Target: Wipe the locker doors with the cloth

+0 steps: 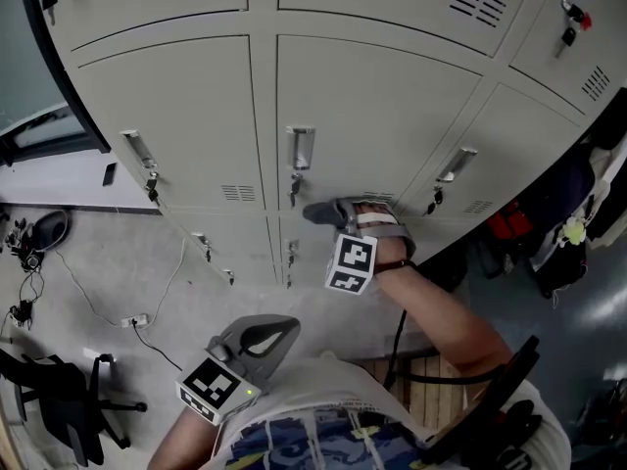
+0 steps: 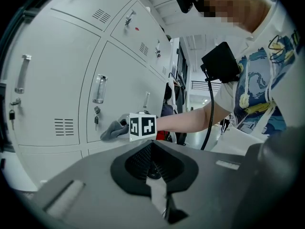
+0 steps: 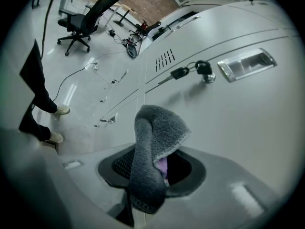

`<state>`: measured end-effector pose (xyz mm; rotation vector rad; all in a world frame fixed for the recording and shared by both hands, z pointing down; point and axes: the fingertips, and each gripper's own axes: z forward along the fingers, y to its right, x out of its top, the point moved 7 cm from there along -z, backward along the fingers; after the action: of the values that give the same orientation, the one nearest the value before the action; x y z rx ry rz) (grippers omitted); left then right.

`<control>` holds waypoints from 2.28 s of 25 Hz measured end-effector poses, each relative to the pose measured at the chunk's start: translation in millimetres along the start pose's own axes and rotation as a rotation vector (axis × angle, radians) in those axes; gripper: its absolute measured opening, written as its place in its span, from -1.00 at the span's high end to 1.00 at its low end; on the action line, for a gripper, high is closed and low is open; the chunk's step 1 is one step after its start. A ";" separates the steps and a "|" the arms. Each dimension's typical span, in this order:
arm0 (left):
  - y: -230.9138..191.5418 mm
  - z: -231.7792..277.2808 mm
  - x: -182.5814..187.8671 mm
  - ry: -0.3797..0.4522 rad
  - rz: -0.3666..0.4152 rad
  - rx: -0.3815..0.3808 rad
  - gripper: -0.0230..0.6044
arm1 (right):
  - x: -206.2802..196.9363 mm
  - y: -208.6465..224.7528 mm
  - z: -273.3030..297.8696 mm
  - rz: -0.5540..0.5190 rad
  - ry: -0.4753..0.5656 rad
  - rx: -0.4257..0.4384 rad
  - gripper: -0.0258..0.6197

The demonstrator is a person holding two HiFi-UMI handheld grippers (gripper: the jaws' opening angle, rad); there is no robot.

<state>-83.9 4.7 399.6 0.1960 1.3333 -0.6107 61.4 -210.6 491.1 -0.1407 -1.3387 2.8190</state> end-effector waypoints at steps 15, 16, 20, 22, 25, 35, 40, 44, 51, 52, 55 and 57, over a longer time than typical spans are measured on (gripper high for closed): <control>-2.7 0.2 -1.8 0.024 0.029 -0.029 0.92 | 24.3 127.5 -166.5 0.058 0.214 -0.223 0.47; -2.5 0.1 -0.7 0.025 0.037 -0.030 0.92 | 27.3 143.6 -180.6 0.058 0.230 -0.273 0.47; -1.6 -0.8 2.5 0.030 0.056 -0.037 0.92 | 40.5 196.1 -220.1 0.078 0.264 -0.419 0.47; -1.4 -1.6 1.7 0.030 0.055 -0.041 0.92 | 44.6 214.3 -229.5 0.085 0.282 -0.470 0.47; -0.9 -4.7 1.5 0.029 0.062 -0.034 0.92 | 47.5 231.8 -233.6 0.086 0.302 -0.518 0.47; -10.7 -14.3 -2.0 0.041 0.040 0.001 0.92 | 68.4 246.7 -216.9 0.030 0.287 -0.590 0.46; -15.9 -14.5 -2.9 0.044 0.026 0.010 0.92 | 70.5 229.8 -201.7 0.017 0.267 -0.542 0.46; -18.3 -13.3 -5.0 0.051 0.010 0.007 0.92 | 67.7 205.0 -178.9 0.001 0.251 -0.472 0.46; -23.3 -15.6 -5.1 0.058 0.001 0.020 0.92 | 64.4 168.9 -147.7 0.008 0.231 -0.369 0.46; -23.1 -15.5 -5.5 0.054 -0.003 0.017 0.92 | 64.3 166.5 -145.3 0.011 0.230 -0.363 0.46; -23.5 -15.0 -6.2 0.052 -0.004 0.017 0.92 | 64.1 158.9 -138.1 0.014 0.225 -0.342 0.46; -24.6 -14.7 -6.4 0.057 0.001 0.021 0.92 | 63.0 151.8 -132.1 0.014 0.218 -0.322 0.46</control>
<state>-109.8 -6.9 407.1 0.2330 1.3816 -0.6224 13.8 -201.0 285.9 -0.4475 -1.7248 2.4853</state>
